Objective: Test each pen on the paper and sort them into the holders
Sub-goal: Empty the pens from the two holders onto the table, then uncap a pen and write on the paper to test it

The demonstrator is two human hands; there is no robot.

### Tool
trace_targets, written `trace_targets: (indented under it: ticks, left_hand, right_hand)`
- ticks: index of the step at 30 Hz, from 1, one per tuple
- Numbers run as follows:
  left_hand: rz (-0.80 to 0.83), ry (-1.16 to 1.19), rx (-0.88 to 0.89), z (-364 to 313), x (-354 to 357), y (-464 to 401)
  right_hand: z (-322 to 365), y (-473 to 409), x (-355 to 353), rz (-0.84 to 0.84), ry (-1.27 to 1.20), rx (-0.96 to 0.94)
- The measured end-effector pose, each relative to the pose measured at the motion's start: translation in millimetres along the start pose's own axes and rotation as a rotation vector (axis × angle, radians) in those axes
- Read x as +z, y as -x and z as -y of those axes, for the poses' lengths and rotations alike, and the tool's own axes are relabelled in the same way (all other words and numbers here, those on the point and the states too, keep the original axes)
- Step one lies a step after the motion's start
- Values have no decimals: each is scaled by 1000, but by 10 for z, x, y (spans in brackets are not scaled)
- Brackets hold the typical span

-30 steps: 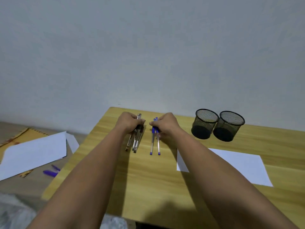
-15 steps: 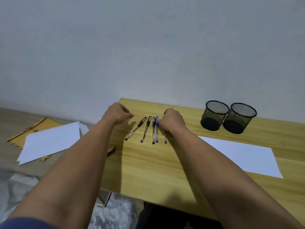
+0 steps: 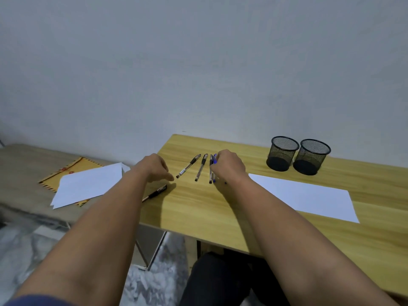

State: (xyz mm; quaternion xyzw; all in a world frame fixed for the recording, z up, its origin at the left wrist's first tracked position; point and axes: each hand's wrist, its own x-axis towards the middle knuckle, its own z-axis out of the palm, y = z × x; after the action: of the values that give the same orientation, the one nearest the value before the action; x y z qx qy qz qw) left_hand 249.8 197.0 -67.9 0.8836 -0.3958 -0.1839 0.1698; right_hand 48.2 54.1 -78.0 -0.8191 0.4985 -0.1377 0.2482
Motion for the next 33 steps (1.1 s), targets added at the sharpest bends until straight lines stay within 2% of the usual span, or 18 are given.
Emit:
trace_targets:
  ticks: [6,12,14,18,23,29,33]
  left_hand:
    - [69,-154,-60,181,21,382]
    - [-21,-148,-36,240,216,575]
    - [-37,-44,-33,162,244,607]
    - [-115,327,-42,-123,200,620]
    - [-71,784,-42,-589,75,699]
    - [-54,1050,20,-1051,-35,728]
    - [-71,1140,87,-1217,-68,682]
  right_hand:
    - [151,336,-29,13,-53,-36]
    - [152,585,84,81,-77,-92]
    - [139,623,125,139,-147,-101]
    - [170,725,84,293,-410,-68]
    - [167,795,-45,346,-614,-26]
    - [20,781,-404,371,-785,-32]
    - [-202,694,-693,293,-891,17]
